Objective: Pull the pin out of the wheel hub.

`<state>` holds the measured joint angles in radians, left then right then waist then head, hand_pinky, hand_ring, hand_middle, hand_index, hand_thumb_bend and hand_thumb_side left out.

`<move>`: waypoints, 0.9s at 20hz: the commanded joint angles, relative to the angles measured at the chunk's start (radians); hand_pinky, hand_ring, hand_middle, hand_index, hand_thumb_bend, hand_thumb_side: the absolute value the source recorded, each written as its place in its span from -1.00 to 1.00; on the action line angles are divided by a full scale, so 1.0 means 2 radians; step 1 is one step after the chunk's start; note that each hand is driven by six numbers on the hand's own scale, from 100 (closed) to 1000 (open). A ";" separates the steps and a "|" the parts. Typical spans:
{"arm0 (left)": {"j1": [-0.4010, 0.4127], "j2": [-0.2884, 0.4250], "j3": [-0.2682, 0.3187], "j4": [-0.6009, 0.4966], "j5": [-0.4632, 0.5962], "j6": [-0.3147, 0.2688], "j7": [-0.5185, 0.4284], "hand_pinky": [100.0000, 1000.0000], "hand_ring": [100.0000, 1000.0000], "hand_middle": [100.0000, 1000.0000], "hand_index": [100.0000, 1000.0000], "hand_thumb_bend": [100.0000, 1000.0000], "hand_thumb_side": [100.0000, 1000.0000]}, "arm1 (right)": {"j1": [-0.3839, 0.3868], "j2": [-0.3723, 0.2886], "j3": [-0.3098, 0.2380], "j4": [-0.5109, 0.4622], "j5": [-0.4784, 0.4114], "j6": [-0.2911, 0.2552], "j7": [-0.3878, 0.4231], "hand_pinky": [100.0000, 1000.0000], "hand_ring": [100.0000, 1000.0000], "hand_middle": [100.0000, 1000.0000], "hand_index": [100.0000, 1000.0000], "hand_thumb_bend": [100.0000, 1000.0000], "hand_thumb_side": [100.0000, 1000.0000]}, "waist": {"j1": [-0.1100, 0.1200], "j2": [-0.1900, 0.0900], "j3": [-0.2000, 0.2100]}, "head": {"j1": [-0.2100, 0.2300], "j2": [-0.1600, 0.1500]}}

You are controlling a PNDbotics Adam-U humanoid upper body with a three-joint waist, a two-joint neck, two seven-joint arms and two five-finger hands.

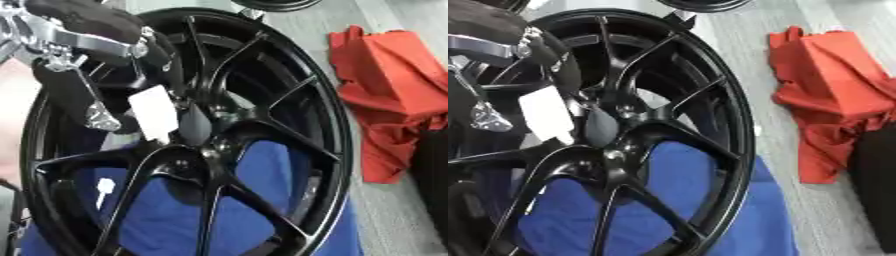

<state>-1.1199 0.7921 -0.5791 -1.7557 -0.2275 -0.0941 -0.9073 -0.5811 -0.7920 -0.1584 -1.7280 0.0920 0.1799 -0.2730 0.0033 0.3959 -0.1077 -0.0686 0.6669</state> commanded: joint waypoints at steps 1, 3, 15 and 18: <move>-0.014 0.006 -0.002 -0.002 0.010 0.005 0.000 0.71 0.54 0.45 0.58 -0.44 -1.00 | -0.007 -0.012 -0.009 -0.008 -0.005 0.006 -0.012 0.13 -0.26 0.25 0.32 -1.00 -0.59 | -0.001 -0.009 -0.001 | 0.000 -0.008; -0.016 0.006 -0.004 -0.004 0.012 0.007 0.000 0.70 0.53 0.44 0.57 -0.44 -1.00 | -0.007 -0.011 -0.009 -0.008 -0.007 0.009 -0.016 0.12 -0.26 0.25 0.32 -1.00 -0.58 | 0.000 -0.009 0.000 | 0.001 -0.009; -0.020 0.006 -0.008 -0.017 0.037 0.013 0.000 0.70 0.51 0.48 0.53 -0.47 -1.00 | -0.006 -0.007 -0.011 -0.007 -0.013 0.019 -0.025 0.11 -0.27 0.25 0.32 -1.00 -0.56 | 0.002 -0.009 -0.002 | 0.004 -0.015; -0.021 0.007 -0.008 -0.020 0.041 0.015 0.000 0.69 0.47 0.37 0.49 -0.50 -1.00 | -0.006 -0.006 -0.012 -0.007 -0.014 0.020 -0.026 0.11 -0.27 0.25 0.32 -1.00 -0.56 | 0.003 -0.008 -0.002 | 0.005 -0.016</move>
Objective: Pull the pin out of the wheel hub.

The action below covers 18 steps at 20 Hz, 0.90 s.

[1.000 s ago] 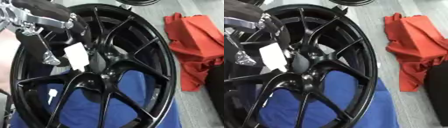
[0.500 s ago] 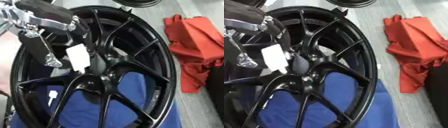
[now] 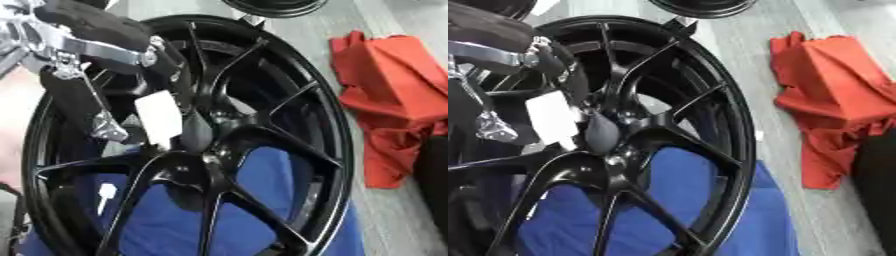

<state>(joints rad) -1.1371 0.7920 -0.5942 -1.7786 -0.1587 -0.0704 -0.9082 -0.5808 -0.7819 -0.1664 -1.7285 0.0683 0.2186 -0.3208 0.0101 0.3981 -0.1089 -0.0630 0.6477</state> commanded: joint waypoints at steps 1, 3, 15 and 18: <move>-0.012 0.006 0.000 -0.009 0.007 0.004 0.001 0.68 0.46 0.32 0.48 -0.51 -1.00 | -0.006 -0.011 -0.008 -0.007 -0.003 0.001 -0.003 0.11 -0.27 0.25 0.32 -1.00 -0.56 | -0.001 -0.009 -0.002 | 0.002 -0.007; -0.012 0.006 -0.001 -0.010 0.008 0.005 0.001 0.66 0.41 0.23 0.40 -0.55 -1.00 | -0.007 -0.011 -0.008 -0.007 -0.004 0.002 -0.004 0.11 -0.27 0.25 0.32 -1.00 -0.55 | -0.001 -0.009 -0.002 | 0.002 -0.007; -0.012 0.007 -0.001 -0.014 -0.006 -0.010 0.001 0.47 -0.11 -0.30 -0.10 -0.57 -1.00 | -0.006 -0.007 -0.009 -0.009 -0.009 0.002 -0.011 0.10 -0.28 0.25 0.32 -1.00 -0.52 | 0.000 -0.009 -0.003 | 0.005 -0.008; -0.012 0.007 0.003 -0.014 -0.013 -0.016 0.001 0.40 -0.24 -0.45 -0.25 -0.55 -1.00 | -0.006 -0.006 -0.010 -0.009 -0.012 0.002 -0.014 0.10 -0.28 0.24 0.32 -1.00 -0.51 | 0.000 -0.009 -0.003 | 0.006 -0.009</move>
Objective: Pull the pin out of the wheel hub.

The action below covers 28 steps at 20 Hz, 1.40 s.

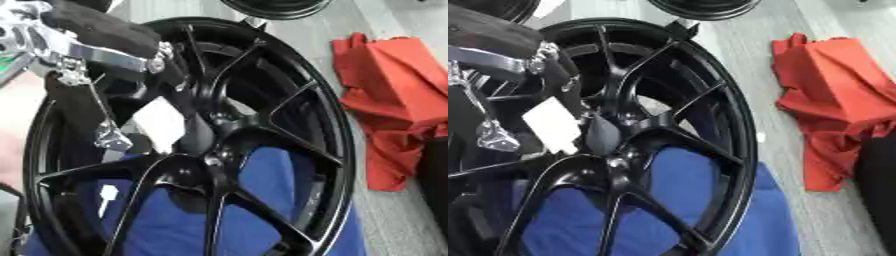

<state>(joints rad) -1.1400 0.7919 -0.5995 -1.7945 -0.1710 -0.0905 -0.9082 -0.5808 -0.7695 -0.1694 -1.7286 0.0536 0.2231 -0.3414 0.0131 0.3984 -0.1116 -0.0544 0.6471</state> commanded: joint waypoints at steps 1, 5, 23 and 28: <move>-0.011 0.006 0.009 -0.007 -0.009 -0.008 0.001 0.39 -0.27 -0.48 -0.28 -0.54 -1.00 | -0.005 -0.012 -0.008 -0.009 -0.005 0.000 -0.004 0.10 -0.28 0.24 0.32 -1.00 -0.51 | -0.001 -0.009 -0.002 | 0.002 -0.008; -0.015 0.003 0.024 -0.011 -0.010 -0.007 0.001 0.34 -0.33 -0.56 -0.35 -0.45 -1.00 | -0.005 -0.012 -0.008 -0.009 -0.007 -0.001 -0.006 0.09 -0.28 0.24 0.32 -1.00 -0.51 | -0.001 -0.010 -0.001 | 0.003 -0.008; -0.038 0.005 0.149 0.000 0.009 0.039 0.034 0.22 -0.51 -0.72 -0.47 -0.30 -1.00 | 0.003 -0.010 -0.015 -0.010 -0.008 0.000 -0.015 0.09 -0.28 0.24 0.32 -1.00 -0.50 | -0.004 -0.012 0.008 | 0.000 -0.005; -0.003 0.058 0.213 0.055 -0.016 0.054 0.088 0.26 -0.48 -0.68 -0.42 -0.42 -1.00 | 0.011 -0.018 -0.019 -0.010 -0.007 0.000 -0.019 0.10 -0.28 0.24 0.32 -1.00 -0.51 | -0.006 -0.013 0.018 | -0.007 -0.001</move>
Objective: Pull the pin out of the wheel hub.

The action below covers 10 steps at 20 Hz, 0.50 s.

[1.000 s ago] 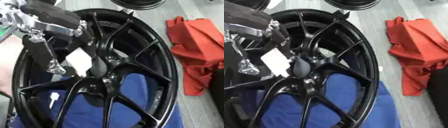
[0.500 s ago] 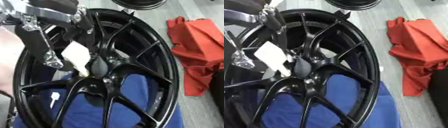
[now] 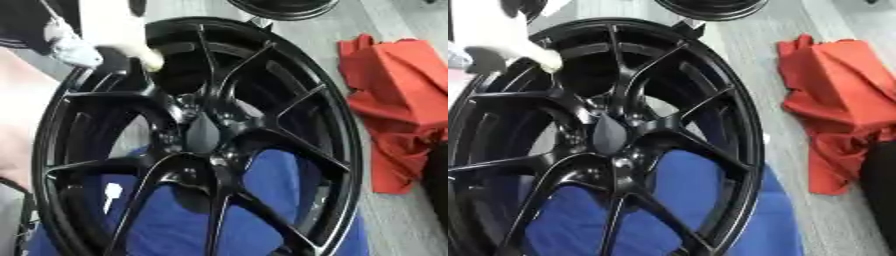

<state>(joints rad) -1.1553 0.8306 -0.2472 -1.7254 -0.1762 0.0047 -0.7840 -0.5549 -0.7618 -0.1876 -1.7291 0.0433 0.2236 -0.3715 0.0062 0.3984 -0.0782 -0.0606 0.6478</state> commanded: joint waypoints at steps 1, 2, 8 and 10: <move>0.016 0.052 0.051 0.032 -0.021 0.009 0.040 0.26 -0.47 -0.67 -0.42 -0.43 -1.00 | -0.001 -0.023 -0.011 -0.010 -0.002 0.000 -0.005 0.10 -0.28 0.24 0.32 -1.00 -0.50 | -0.003 -0.013 0.003 | -0.006 0.000; 0.028 0.063 0.063 0.044 -0.030 0.012 0.055 0.27 -0.45 -0.65 -0.40 -0.46 -1.00 | 0.001 -0.024 -0.012 -0.010 -0.002 0.000 -0.006 0.10 -0.28 0.24 0.32 -1.00 -0.51 | -0.003 -0.013 0.005 | -0.007 0.001; 0.097 0.105 0.104 0.101 -0.066 0.021 0.122 0.48 -0.08 -0.20 0.04 -0.53 -1.00 | 0.003 -0.023 -0.015 -0.012 -0.002 0.000 -0.009 0.10 -0.28 0.24 0.32 -1.00 -0.51 | -0.007 -0.014 0.016 | -0.012 0.003; 0.111 0.109 0.108 0.121 -0.069 0.025 0.122 0.76 0.51 0.52 0.62 -0.76 -1.00 | 0.003 -0.023 -0.014 -0.013 -0.003 0.000 -0.009 0.10 -0.28 0.24 0.32 -1.00 -0.51 | -0.008 -0.015 0.017 | -0.013 0.003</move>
<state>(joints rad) -0.9224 0.9998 -0.0575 -1.4977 -0.3050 0.0511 -0.5529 -0.5404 -0.7648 -0.2029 -1.7338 0.0423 0.2258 -0.3856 -0.0108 0.3980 -0.0452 -0.0824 0.6566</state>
